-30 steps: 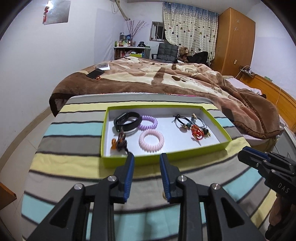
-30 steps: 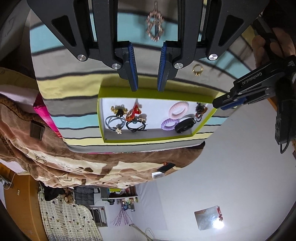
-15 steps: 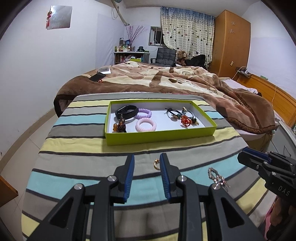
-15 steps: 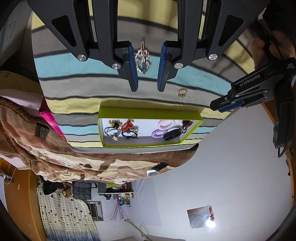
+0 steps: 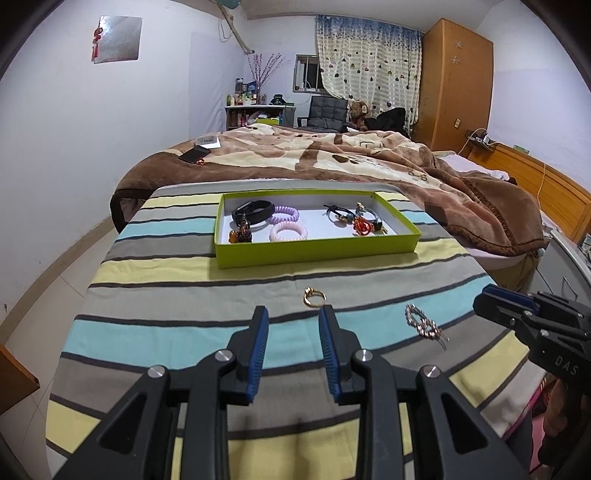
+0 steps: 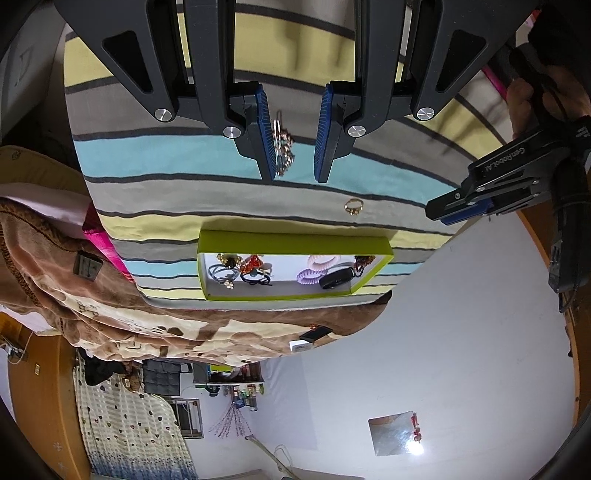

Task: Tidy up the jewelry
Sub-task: 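Move the left tool to the gold ring while the right tool approaches the silver rhinestone hairpin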

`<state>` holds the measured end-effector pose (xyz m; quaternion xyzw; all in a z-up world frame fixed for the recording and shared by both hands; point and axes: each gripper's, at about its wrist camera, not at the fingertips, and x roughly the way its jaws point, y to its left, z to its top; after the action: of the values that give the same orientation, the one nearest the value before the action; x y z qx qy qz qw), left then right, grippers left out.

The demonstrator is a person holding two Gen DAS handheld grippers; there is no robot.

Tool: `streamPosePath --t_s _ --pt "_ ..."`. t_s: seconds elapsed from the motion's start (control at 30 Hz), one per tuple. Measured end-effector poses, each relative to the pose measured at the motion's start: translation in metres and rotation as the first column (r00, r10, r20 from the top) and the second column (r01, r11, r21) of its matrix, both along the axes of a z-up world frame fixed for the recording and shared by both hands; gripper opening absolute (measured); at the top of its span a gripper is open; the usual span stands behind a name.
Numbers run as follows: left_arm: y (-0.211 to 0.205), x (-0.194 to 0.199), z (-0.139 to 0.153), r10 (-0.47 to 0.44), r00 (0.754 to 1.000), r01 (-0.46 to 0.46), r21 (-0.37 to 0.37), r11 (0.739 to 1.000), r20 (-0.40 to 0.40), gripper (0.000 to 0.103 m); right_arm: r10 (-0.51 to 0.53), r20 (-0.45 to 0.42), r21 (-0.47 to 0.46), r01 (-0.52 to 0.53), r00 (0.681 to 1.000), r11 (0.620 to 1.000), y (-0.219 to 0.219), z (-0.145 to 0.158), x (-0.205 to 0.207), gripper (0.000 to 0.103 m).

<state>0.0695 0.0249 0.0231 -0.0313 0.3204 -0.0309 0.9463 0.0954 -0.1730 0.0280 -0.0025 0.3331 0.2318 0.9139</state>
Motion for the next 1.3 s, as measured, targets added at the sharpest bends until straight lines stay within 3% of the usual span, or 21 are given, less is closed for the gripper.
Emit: streamPosePath --t_s 0.27,0.4,1.0,1.3 --pt "0.001 -0.002 -0.009 -0.015 1.0 0.015 -0.008 1.0 -0.026 0.029 0.004 -0.049 -0.036 -0.005 0.999 0.999 0.003 -0.017 0.008 0.022" --pt "0.003 0.003 -0.013 -0.015 0.999 0.014 -0.021 1.0 -0.041 0.03 0.006 -0.073 -0.055 -0.01 0.997 0.998 0.004 -0.027 0.014 0.028" --pt "0.005 0.023 -0.02 -0.034 0.997 0.031 -0.041 0.999 -0.067 0.034 0.022 -0.154 -0.132 -0.043 0.988 0.99 0.023 -0.05 0.038 0.028" --pt "0.001 0.033 -0.022 -0.052 0.996 0.048 -0.055 0.997 -0.079 0.035 0.031 -0.142 -0.201 -0.059 0.989 0.978 0.027 -0.052 0.04 0.028"
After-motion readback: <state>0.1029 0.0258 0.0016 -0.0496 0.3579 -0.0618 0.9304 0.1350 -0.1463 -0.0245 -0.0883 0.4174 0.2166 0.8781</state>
